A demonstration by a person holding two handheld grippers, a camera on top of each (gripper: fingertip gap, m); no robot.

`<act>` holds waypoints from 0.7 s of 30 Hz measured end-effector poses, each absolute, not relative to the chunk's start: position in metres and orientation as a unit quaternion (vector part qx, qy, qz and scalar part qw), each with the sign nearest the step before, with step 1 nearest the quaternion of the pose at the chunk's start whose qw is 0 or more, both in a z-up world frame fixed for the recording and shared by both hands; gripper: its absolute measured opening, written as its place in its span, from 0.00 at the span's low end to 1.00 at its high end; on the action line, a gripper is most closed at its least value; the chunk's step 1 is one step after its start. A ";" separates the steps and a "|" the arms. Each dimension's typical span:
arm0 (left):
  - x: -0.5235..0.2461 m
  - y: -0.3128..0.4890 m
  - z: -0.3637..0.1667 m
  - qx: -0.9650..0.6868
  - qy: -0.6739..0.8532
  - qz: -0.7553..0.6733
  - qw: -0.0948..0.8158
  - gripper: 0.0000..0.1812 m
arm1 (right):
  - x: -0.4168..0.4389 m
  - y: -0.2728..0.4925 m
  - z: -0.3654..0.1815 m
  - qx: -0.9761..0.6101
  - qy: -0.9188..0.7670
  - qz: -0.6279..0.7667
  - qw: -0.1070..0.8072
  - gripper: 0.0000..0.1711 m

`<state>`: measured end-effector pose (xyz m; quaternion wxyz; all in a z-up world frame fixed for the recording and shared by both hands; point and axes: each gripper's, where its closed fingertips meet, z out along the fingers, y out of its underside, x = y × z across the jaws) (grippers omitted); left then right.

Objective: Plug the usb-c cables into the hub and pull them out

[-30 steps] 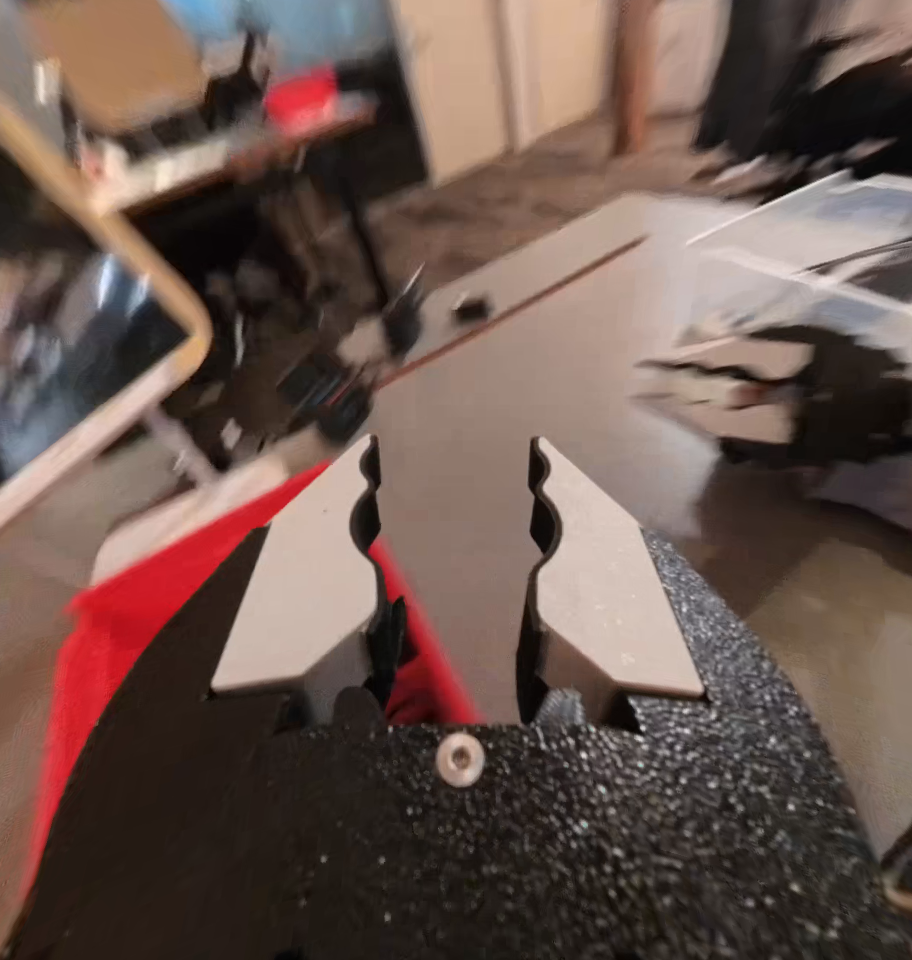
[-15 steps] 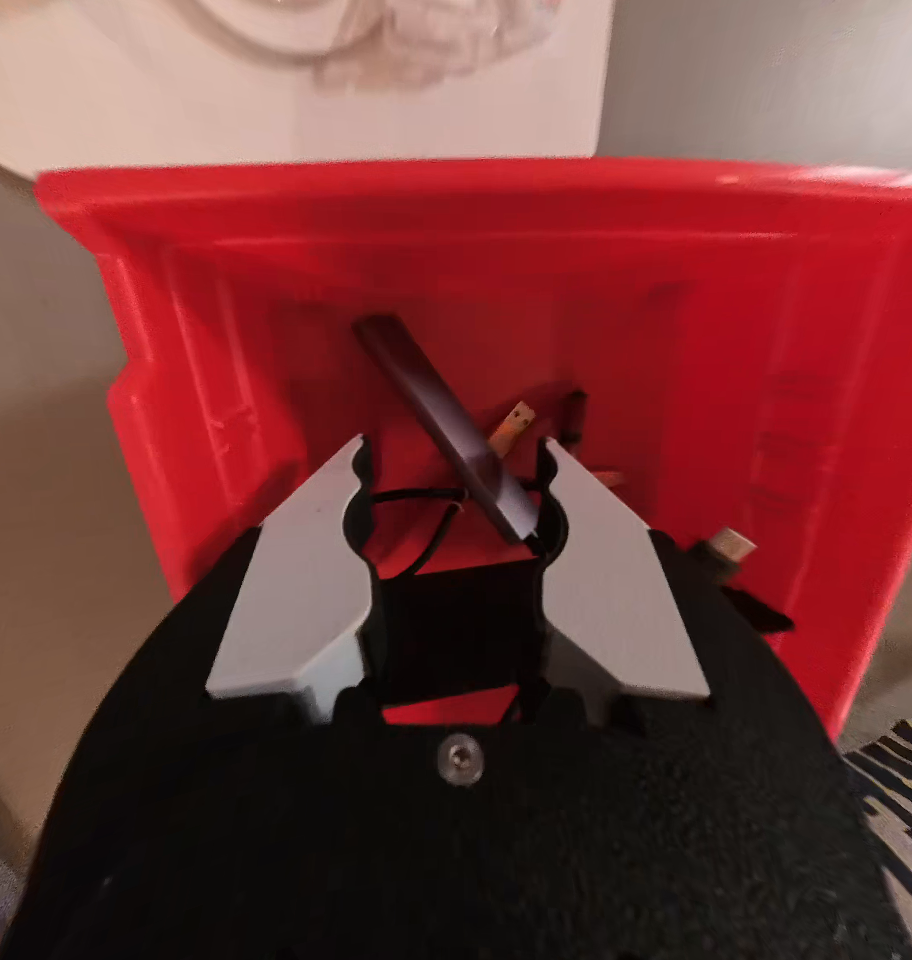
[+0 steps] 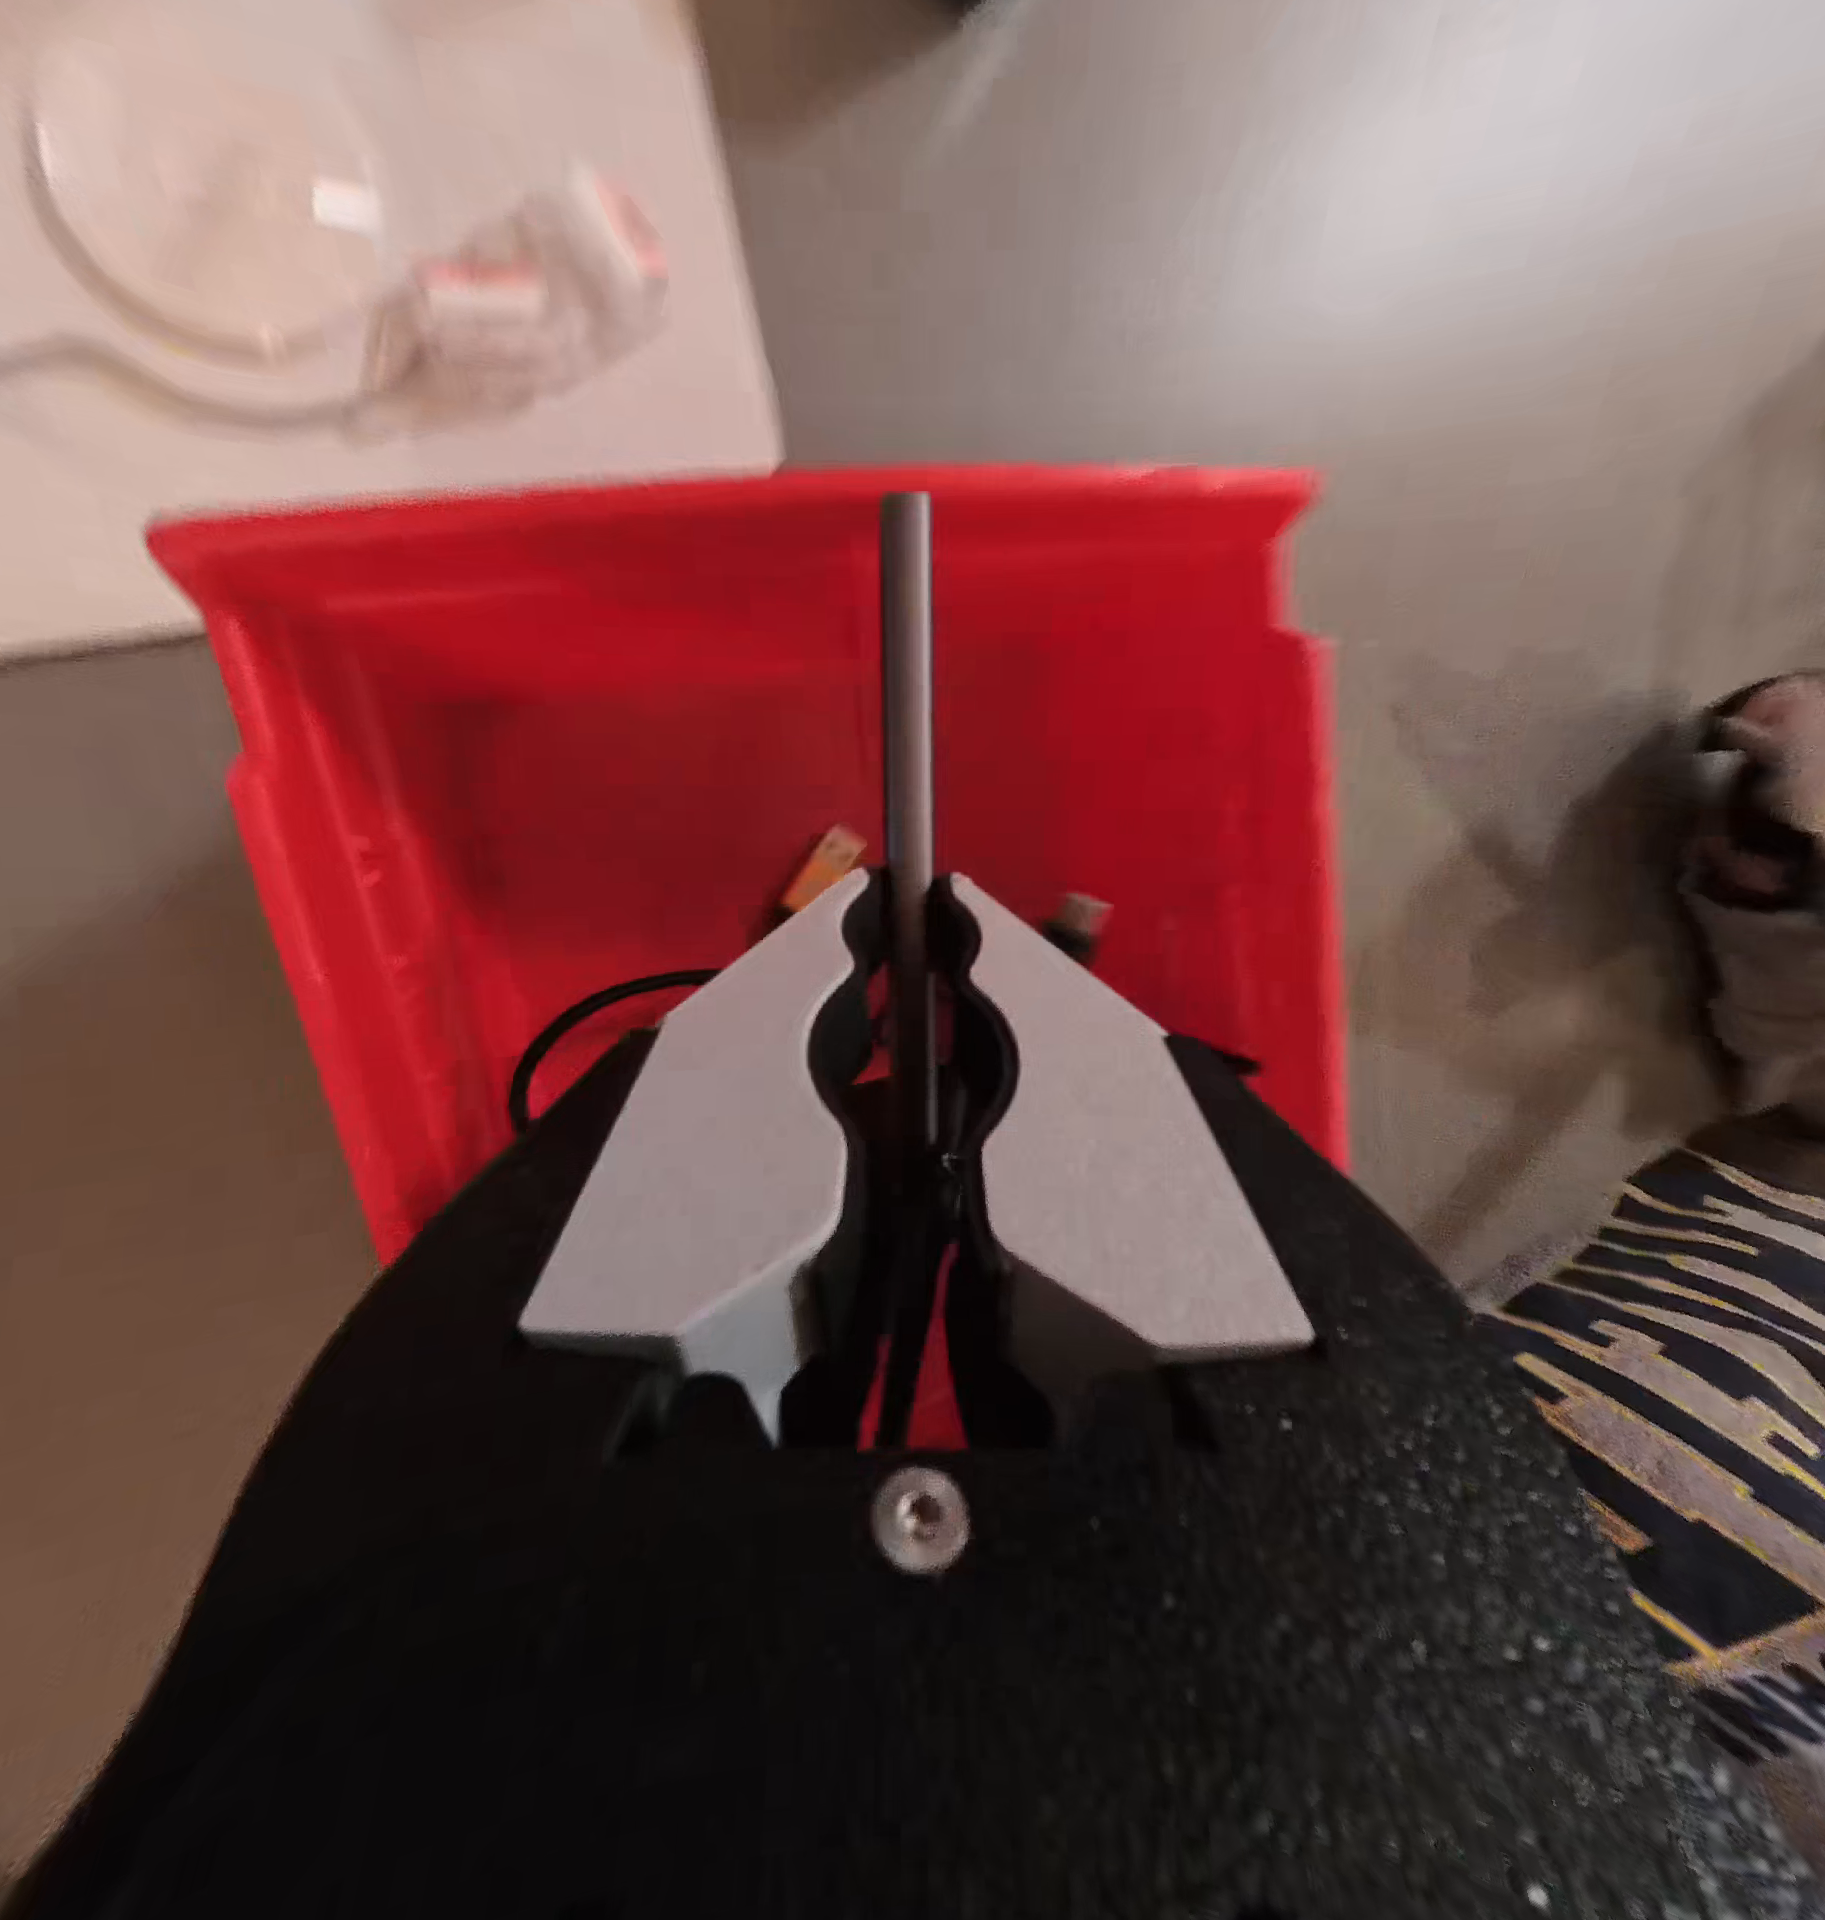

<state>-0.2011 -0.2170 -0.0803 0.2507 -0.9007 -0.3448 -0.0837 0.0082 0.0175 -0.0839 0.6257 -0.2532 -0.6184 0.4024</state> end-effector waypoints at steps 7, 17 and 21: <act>-0.127 -0.140 0.046 -0.870 -0.177 -0.080 0.453 0.04 | 0.011 0.021 -0.072 -0.237 -0.602 0.386 0.658 0.11; 0.002 -0.040 -0.085 -0.914 -0.075 -0.240 0.318 0.04 | 0.018 0.060 -0.053 -0.289 -0.543 0.374 0.694 0.10; 0.011 -0.032 -0.133 -0.914 -0.116 -0.275 0.275 0.03 | 0.016 0.061 -0.054 -0.289 -0.545 0.373 0.693 0.10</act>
